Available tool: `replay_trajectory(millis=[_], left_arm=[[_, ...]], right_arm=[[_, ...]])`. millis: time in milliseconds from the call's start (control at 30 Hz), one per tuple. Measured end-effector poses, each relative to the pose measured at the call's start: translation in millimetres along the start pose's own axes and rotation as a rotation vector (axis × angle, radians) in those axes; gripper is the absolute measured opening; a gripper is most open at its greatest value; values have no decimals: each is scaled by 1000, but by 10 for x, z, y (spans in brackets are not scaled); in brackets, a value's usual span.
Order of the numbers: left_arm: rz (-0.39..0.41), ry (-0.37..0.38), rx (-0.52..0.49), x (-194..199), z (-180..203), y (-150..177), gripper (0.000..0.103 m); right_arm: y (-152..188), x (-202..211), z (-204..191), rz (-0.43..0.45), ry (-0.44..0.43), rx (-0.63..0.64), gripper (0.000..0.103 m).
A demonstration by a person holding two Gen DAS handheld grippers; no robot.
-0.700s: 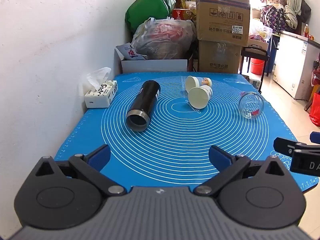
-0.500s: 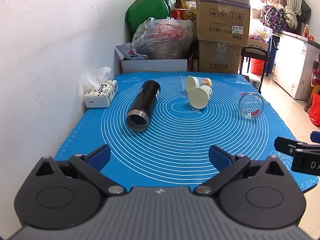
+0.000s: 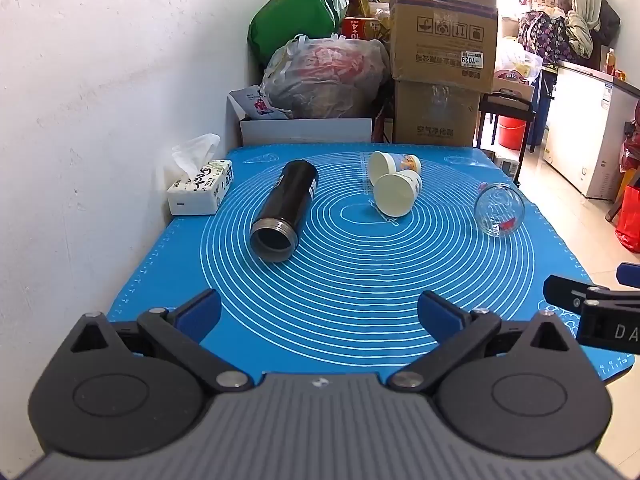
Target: Flip cup upside down
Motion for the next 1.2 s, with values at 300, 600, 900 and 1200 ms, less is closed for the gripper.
replay_trajectory(millis=[300, 600, 900, 1200], left_arm=[[3, 9, -5, 14, 20, -4, 103], [6, 12, -4, 30, 19, -7, 103], [4, 19, -4, 11, 22, 15, 103], [3, 18, -4, 8, 20, 18, 103]], right_arm=[[3, -19, -3, -3, 1, 4, 103], [3, -21, -11, -6, 1, 5, 103], [11, -34, -28, -9, -1, 12, 103], [18, -40, -26, -9, -2, 14, 103]])
Point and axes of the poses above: each gripper's, at about its wrist camera, not at the fingertips, and x roughly against the way its jaws point, z to its right, y to its underside, the point moved 6 cm from there along -x, roughly the way its jaws point, and after that the axes turned 8 degrees about x, right-handed, at the moved point
